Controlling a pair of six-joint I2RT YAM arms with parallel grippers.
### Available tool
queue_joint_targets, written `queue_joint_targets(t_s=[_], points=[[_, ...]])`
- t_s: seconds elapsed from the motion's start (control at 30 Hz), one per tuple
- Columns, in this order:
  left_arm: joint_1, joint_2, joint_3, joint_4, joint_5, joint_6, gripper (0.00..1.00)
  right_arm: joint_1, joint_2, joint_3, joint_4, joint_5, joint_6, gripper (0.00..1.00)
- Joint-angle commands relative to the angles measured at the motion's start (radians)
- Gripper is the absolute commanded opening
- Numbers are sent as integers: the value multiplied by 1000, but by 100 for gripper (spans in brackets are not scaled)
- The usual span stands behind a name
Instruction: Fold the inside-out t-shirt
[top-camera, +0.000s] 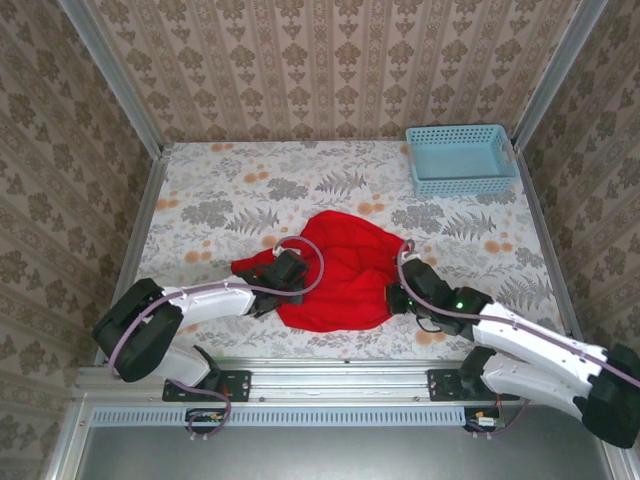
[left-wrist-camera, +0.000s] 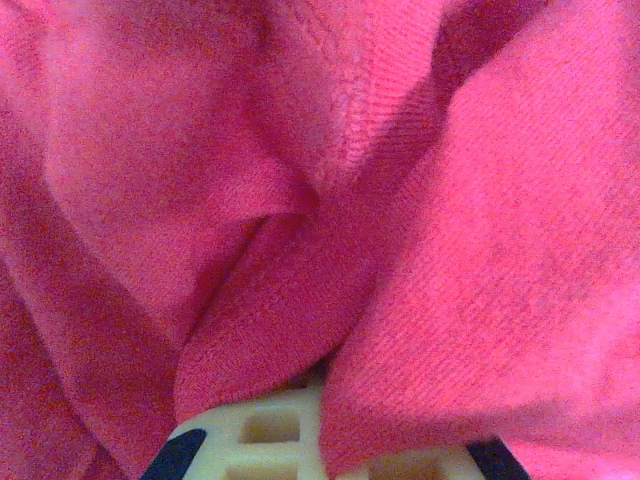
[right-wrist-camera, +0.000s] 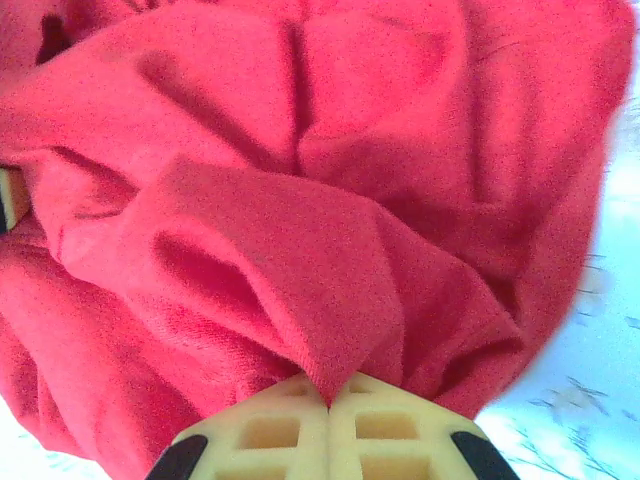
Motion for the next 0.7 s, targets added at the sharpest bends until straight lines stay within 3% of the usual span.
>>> queue_joint_targets(t_s=[0.0,0.27,0.5,0.67], points=[[-2,32,10,-51,-33,6,7,-4,-63,6,-184,131,32,0],[0,39,23,-72,-43,13,6,-8,-117,42,-285,211,52,0],[0,43,15,-68,-47,12,6,-10,-134,53,-267,173,29,0],[0,38,6,-66,-47,11,5,-12,-201,87,-299,168,4,13]])
